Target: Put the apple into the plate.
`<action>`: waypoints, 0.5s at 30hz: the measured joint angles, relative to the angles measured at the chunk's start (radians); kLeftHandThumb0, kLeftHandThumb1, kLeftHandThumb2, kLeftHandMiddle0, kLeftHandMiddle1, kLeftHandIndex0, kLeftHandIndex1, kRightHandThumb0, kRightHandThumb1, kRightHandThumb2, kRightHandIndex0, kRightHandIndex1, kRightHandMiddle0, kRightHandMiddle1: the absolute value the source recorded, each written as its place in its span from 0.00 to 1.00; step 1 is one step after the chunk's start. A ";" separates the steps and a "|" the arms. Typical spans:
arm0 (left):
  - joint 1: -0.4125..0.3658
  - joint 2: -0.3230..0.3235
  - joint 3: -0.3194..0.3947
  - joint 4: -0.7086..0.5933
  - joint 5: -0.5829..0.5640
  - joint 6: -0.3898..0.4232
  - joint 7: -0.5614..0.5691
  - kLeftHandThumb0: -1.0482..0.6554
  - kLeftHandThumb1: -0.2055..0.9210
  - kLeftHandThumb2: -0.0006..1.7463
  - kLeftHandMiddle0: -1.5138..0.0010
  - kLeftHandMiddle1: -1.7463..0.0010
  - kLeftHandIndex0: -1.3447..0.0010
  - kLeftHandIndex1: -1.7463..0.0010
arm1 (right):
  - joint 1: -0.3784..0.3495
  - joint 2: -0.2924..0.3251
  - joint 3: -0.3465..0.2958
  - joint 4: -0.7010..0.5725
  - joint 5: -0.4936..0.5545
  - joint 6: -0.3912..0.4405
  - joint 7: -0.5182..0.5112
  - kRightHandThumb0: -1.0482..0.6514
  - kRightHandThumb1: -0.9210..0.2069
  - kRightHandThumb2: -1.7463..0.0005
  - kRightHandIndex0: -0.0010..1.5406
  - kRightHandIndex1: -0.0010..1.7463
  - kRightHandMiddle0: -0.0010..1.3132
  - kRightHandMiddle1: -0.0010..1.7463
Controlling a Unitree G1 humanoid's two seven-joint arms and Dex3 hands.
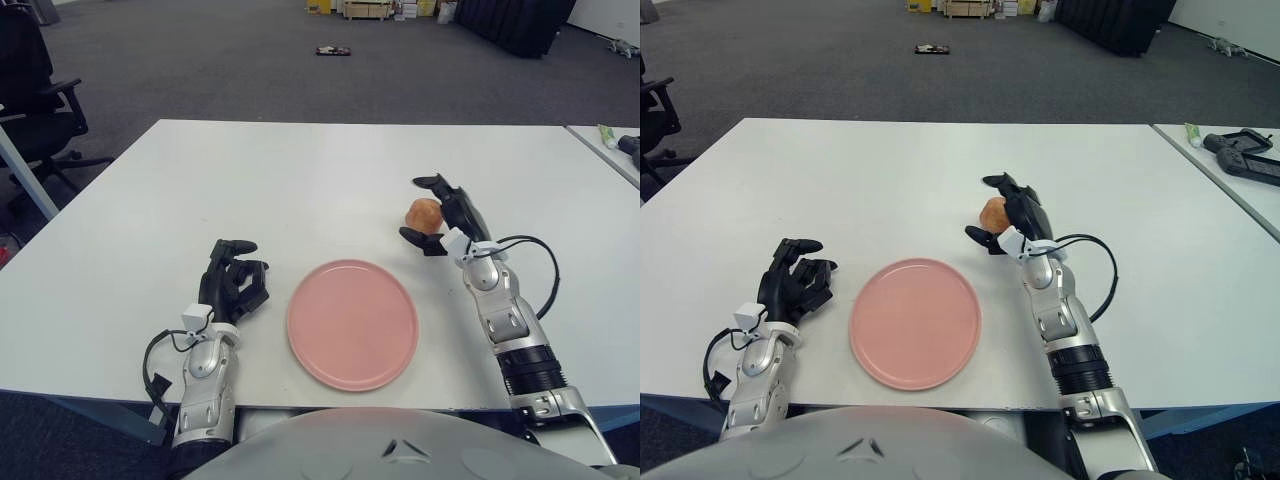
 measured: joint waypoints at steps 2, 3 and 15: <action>0.000 0.000 -0.001 0.000 0.000 0.000 0.000 0.61 0.67 0.60 0.78 0.00 0.76 0.01 | -0.004 0.001 0.007 0.004 -0.018 0.027 -0.014 0.00 0.08 0.87 0.00 0.00 0.00 0.00; 0.000 0.000 -0.001 0.000 0.000 0.000 0.000 0.61 0.67 0.60 0.78 0.00 0.76 0.01 | -0.005 0.002 0.011 0.006 -0.022 0.038 -0.018 0.00 0.08 0.88 0.00 0.00 0.00 0.00; 0.000 0.004 -0.004 -0.001 -0.001 0.000 0.000 0.61 0.68 0.57 0.71 0.09 0.76 0.00 | -0.087 0.016 0.034 0.077 -0.059 0.152 -0.056 0.07 0.19 0.93 0.00 0.00 0.00 0.00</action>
